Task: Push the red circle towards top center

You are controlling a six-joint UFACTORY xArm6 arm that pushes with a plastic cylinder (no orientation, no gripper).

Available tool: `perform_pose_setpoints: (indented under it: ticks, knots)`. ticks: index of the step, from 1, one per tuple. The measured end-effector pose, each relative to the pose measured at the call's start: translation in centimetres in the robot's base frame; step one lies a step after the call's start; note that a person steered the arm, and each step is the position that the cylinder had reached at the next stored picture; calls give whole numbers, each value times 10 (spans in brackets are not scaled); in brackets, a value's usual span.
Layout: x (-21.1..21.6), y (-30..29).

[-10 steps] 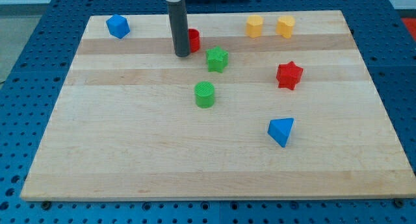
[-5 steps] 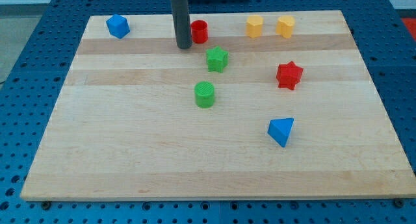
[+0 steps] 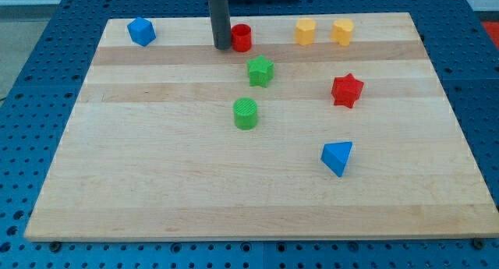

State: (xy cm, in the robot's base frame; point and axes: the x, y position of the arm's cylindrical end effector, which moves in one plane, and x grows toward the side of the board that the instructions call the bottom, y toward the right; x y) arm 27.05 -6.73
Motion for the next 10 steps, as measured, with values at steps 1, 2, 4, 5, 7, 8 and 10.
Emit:
perform_pose_setpoints:
  ticks: [1,2,4,5,7,8,10]
  knots:
    - [14,32]
    - [14,38]
    - [3,63]
    - [-9,75]
    - [-13,124]
    - [-38,121]
    - [-76,88]
